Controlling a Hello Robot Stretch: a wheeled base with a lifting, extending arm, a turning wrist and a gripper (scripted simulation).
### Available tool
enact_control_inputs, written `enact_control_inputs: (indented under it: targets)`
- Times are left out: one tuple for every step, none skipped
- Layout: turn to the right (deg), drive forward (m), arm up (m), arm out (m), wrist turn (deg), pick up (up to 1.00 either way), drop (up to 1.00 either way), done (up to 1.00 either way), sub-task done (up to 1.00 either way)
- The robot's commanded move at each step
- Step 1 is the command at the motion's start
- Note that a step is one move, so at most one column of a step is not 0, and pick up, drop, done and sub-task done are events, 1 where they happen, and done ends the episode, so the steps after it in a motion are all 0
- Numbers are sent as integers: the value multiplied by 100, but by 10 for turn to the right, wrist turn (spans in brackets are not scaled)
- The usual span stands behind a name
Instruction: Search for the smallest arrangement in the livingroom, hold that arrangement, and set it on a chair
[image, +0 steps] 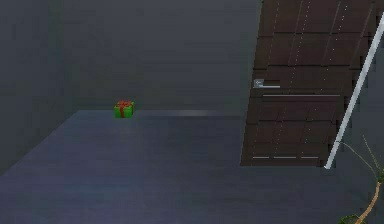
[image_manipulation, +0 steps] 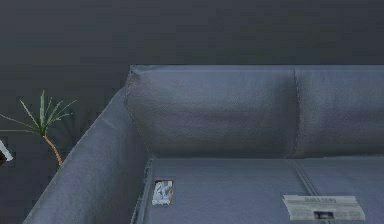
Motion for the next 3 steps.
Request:
enact_control_inputs:
  targets:
    - [0,0,12,0,0,0,0,0,0]
    - [0,0,0,30,0,0,0,0,0]
    - [0,0,0,0,450,0,0,0,0]
